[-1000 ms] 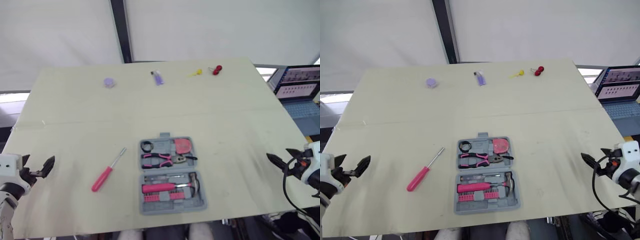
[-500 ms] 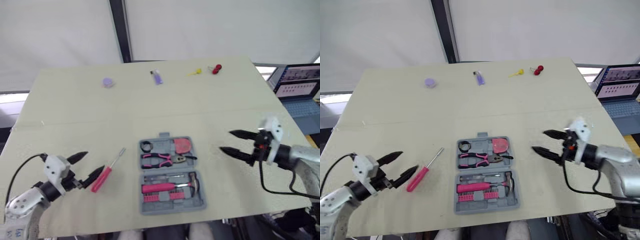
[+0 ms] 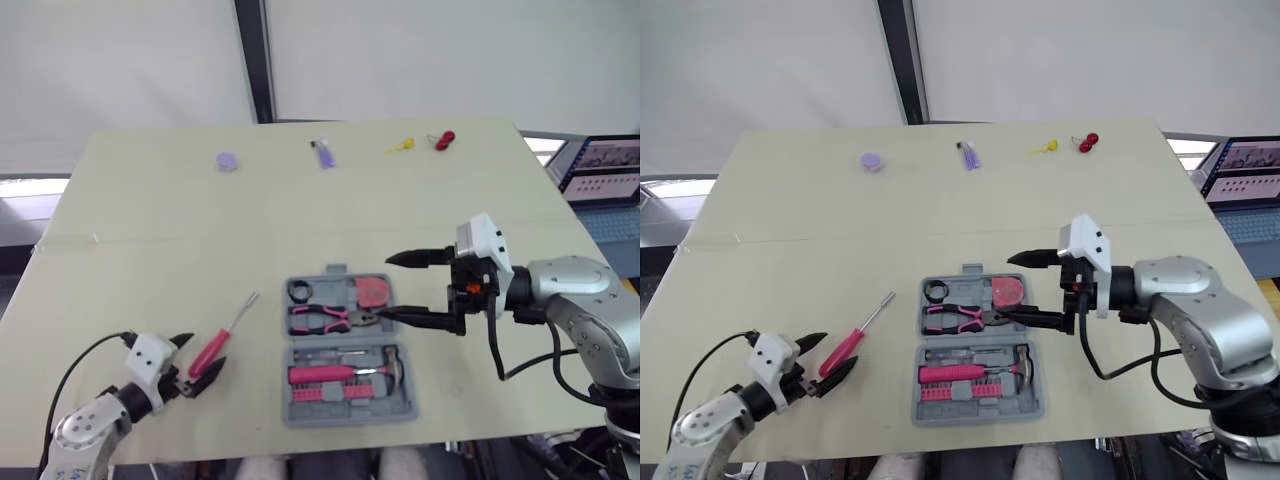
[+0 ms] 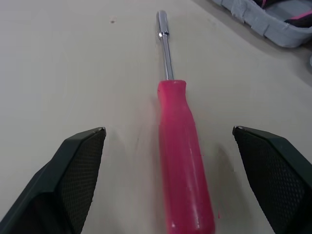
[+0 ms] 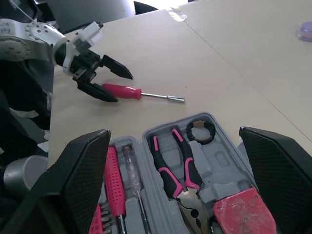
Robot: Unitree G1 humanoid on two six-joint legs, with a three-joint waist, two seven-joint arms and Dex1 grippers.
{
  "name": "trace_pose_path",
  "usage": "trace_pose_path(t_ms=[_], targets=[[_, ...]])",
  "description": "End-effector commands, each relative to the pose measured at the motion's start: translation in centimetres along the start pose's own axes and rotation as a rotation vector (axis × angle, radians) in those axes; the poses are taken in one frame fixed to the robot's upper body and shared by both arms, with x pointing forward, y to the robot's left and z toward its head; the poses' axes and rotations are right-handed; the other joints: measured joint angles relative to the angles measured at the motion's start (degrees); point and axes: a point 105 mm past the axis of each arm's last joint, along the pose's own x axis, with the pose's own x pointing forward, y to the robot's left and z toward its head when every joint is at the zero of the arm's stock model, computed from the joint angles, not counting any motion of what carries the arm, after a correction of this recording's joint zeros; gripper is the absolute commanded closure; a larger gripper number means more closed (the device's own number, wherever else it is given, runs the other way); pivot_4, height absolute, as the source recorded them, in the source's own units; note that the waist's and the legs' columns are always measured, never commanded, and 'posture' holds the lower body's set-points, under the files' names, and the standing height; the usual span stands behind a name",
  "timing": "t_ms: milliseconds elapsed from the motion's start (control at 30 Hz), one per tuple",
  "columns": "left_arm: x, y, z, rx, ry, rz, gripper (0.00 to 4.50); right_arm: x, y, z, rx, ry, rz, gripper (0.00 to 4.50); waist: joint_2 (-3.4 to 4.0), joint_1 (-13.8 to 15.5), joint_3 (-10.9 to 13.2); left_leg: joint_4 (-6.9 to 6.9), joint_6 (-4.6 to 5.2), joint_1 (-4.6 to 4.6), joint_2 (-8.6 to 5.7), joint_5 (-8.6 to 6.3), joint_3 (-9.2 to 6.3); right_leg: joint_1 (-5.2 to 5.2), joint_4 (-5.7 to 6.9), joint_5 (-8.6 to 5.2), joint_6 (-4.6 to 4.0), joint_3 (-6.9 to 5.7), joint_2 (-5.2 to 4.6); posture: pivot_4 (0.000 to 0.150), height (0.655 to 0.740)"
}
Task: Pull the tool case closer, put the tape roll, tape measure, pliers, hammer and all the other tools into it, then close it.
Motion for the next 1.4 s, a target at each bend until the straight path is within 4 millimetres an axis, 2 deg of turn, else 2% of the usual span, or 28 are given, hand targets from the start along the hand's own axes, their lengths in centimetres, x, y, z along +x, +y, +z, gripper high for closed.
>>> trace_pose_path(t_ms=[33,400,633,967,1067,1267,1300,1400], targets=[[0.1,-0.3,0.2,0.004,0.023,0.011,0.00,0.1,0.5,1.2,-0.045,-0.007,0.026,0.04,0.00,-0.01,0.00,0.00,0.00,0.00,0.00,0.00,0.00,-0.01,0.00,0.00,0.00,0.00,0.00,0.150,0.7400],[0.7,-0.1,-0.9,-0.009,0.112,0.021,0.00,0.7,0.9,1.3,-0.040,-0.013,0.059,0.04,0.01,0.14,0.00,0.00,0.00,0.00,0.00,0.00,0.00,-0.01,0.01,0.00,0.00,0.00,0.00,0.150,0.7400],[1.2,0.0,-1.1,0.034,0.123,0.011,0.00,0.8,1.8,1.1,-0.060,0.022,0.109,0.04,0.05,0.29,-0.02,0.00,-0.01,0.03,0.00,0.01,0.00,0.02,0.03,0.00,0.00,0.00,0.00,0.150,0.7400],[1.8,-0.3,-1.9,0.028,0.140,-0.003,0.00,0.7,2.1,0.7,-0.058,0.044,0.109,0.04,0.17,0.34,-0.09,0.01,-0.02,0.04,0.00,0.01,0.00,0.02,0.04,0.00,0.00,0.00,-0.01,0.150,0.7400],[1.9,-0.4,-2.0,0.023,0.134,-0.003,0.80,0.6,2.1,0.7,-0.054,0.045,0.109,0.00,0.23,0.34,-0.13,0.01,-0.02,0.05,0.00,0.01,0.00,0.03,0.04,0.00,0.00,0.00,-0.01,0.150,0.7400],[2.3,-0.5,-1.9,0.030,0.124,-0.015,3.67,0.6,2.2,0.7,-0.055,0.046,0.114,0.00,0.24,0.28,-0.14,-0.01,-0.02,0.05,0.00,0.01,0.00,0.03,0.02,0.00,0.00,0.00,-0.01,0.150,0.7400],[2.3,-0.5,-1.9,0.031,0.122,-0.015,3.83,0.6,2.2,0.7,-0.056,0.046,0.115,0.00,0.24,0.29,-0.14,-0.01,-0.02,0.05,-0.01,0.01,0.00,0.03,0.02,0.00,0.00,0.00,-0.01,0.150,0.7400],[2.3,-0.4,-2.0,0.032,0.121,-0.016,3.80,0.5,2.3,0.8,-0.058,0.042,0.116,0.00,0.24,0.30,-0.14,-0.01,-0.02,0.05,-0.01,0.01,0.00,0.03,0.02,0.00,0.00,0.00,-0.01,0.150,0.7400]])
